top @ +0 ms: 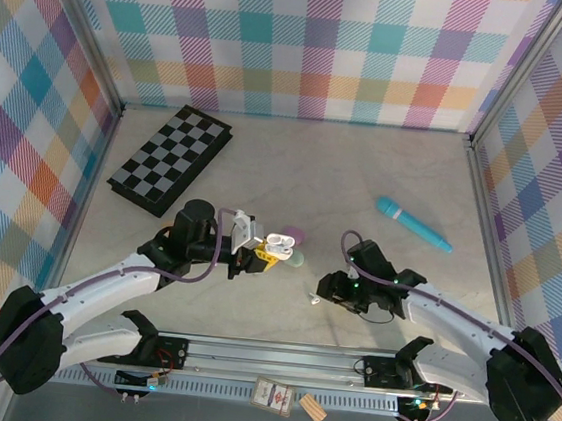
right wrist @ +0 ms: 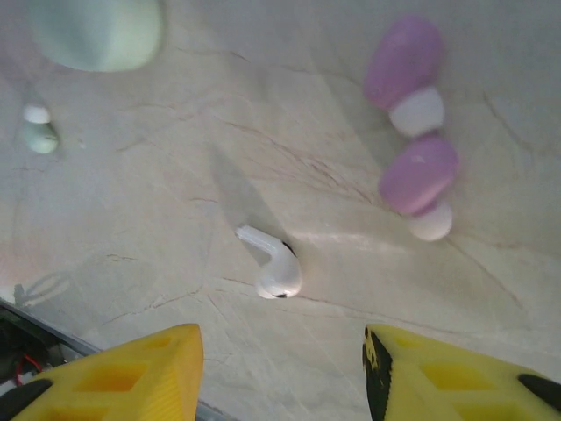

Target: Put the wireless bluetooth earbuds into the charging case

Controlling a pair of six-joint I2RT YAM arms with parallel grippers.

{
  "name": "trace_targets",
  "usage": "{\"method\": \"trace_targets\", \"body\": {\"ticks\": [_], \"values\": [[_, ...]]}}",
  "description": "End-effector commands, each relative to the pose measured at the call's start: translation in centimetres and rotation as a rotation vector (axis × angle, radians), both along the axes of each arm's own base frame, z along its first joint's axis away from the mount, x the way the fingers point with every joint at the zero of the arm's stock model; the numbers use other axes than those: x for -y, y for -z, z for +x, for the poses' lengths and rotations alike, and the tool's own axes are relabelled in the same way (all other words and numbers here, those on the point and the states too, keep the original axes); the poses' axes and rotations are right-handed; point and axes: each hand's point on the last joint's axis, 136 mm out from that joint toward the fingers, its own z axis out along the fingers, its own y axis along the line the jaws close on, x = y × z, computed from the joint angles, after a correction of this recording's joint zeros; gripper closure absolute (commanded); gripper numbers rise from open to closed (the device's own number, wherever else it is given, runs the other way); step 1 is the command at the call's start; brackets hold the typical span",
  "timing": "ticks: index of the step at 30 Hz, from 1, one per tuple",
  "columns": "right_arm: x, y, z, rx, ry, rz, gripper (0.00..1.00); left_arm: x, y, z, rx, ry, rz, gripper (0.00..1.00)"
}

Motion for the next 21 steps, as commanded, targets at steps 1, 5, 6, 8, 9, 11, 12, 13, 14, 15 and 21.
{"method": "trace_targets", "body": {"ticks": [1,5,6,8,9,11,12,13,14,15,21], "values": [[-1.3,0.1,-0.7,-0.104,0.078,0.089,0.5,-0.3,-0.4,-0.1,0.048,0.007,-0.012,0.98],[-1.8,0.9,-1.0,-0.146,0.103,0.109,0.53,-0.2,-0.3,-0.1,0.044,0.011,-0.012,0.98],[-2.0,1.0,-0.9,-0.149,0.105,0.115,0.53,-0.2,-0.2,-0.1,0.042,0.011,-0.011,0.98],[-2.2,1.3,-0.7,-0.153,0.108,0.12,0.54,-0.2,-0.2,-0.1,0.041,0.012,-0.011,0.98],[-2.4,1.3,-0.6,-0.153,0.114,0.127,0.55,-0.2,-0.2,-0.2,0.039,0.013,-0.011,0.98],[-2.7,1.6,-0.4,-0.156,0.123,0.137,0.56,-0.2,-0.1,-0.2,0.038,0.013,-0.01,0.98],[-2.7,1.7,-0.4,-0.16,0.126,0.137,0.57,-0.2,-0.1,-0.2,0.037,0.013,-0.009,0.98],[-2.8,1.7,-0.3,-0.159,0.126,0.139,0.58,-0.2,-0.1,-0.2,0.039,0.012,-0.009,0.98],[-3.0,1.8,-0.1,-0.155,0.125,0.139,0.59,-0.2,0.0,-0.2,0.037,0.012,-0.008,0.98],[-3.1,1.8,0.1,-0.151,0.123,0.139,0.6,-0.2,-0.2,-0.2,0.041,0.014,-0.011,0.98],[-3.5,2.1,1.1,-0.121,0.106,0.119,0.62,-0.2,0.0,-0.2,0.04,0.014,-0.009,0.98]]}}
